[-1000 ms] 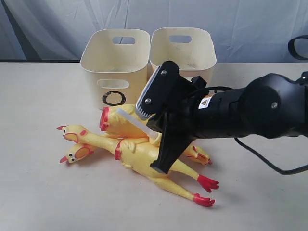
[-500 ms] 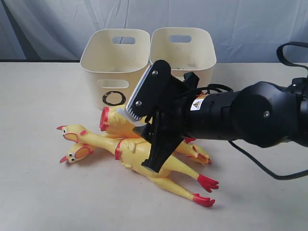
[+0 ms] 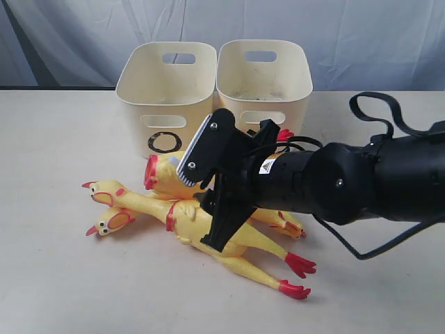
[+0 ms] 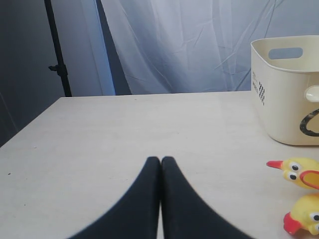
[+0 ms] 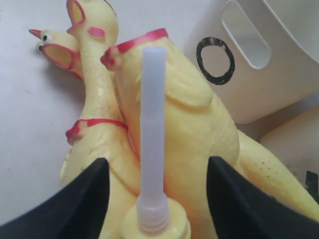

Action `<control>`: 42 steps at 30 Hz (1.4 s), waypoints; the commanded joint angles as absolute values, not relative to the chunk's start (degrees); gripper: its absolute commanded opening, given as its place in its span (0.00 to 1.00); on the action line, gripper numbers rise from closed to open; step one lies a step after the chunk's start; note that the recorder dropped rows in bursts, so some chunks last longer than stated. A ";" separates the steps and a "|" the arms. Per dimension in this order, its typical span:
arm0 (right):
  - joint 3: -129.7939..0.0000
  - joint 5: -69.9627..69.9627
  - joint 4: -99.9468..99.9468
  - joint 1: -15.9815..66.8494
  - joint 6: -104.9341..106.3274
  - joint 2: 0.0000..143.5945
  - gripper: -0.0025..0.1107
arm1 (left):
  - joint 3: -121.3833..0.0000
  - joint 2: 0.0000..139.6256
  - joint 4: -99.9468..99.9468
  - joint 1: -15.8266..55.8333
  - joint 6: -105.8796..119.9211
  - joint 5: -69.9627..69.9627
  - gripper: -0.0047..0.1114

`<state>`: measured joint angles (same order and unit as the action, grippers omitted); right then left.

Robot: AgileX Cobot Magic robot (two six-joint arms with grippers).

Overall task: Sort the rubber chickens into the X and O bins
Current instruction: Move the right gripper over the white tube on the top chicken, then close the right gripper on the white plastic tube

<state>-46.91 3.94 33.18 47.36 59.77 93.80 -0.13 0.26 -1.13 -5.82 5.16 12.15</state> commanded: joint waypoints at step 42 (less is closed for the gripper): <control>-47.29 6.24 33.02 47.43 59.03 96.56 0.12 | 0.00 0.00 -0.78 -5.55 5.15 11.80 0.04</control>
